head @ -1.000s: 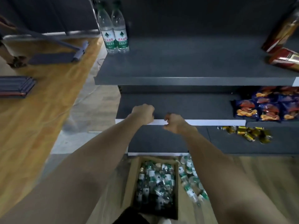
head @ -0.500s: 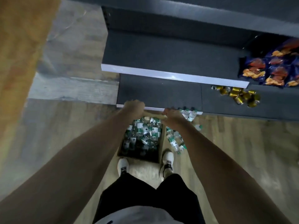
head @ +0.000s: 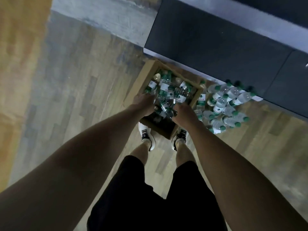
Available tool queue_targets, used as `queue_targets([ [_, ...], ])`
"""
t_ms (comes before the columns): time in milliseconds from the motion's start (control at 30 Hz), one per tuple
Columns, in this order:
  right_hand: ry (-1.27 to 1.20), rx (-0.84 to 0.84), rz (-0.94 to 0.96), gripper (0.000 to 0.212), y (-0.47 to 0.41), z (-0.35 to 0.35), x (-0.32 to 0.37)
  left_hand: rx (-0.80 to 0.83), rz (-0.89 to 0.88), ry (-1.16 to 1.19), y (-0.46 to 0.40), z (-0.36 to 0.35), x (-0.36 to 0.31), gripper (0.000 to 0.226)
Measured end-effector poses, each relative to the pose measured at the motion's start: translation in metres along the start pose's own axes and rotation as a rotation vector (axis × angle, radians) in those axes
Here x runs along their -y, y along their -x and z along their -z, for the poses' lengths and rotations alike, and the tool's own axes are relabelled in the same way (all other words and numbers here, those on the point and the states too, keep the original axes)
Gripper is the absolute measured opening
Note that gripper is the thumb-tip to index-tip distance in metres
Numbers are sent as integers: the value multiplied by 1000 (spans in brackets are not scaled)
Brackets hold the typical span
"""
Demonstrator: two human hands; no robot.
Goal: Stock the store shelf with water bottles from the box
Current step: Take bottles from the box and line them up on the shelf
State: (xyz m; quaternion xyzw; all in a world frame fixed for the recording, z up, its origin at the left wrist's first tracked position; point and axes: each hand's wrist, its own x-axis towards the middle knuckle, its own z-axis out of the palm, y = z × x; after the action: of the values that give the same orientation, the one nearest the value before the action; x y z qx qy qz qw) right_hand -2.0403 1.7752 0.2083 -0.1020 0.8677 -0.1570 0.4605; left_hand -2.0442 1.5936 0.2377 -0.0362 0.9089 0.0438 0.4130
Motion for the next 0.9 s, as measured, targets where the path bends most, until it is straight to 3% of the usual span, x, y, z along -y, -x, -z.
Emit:
queue_targets([
  [400, 19, 101, -77, 54, -210, -175, -107, 79, -249, -145, -217, -228, 5, 61],
  [500, 18, 83, -116, 57, -252, -215, -128, 96, -329, -175, -262, -273, 2, 74],
  [600, -45, 84, -191, 61, -284, -247, -140, 88, -359, -167, -294, -303, -2, 77],
  [733, -185, 198, -343, 51, -302, -287, -141, 21, -309, -131, -315, -320, 3, 61],
  [833, -384, 120, -452, 55, -311, -312, -132, -20, -362, -163, -327, -328, 11, 61],
  [900, -387, 86, -494, 57, -313, -319, -126, -19, -378, -174, -328, -328, 13, 60],
])
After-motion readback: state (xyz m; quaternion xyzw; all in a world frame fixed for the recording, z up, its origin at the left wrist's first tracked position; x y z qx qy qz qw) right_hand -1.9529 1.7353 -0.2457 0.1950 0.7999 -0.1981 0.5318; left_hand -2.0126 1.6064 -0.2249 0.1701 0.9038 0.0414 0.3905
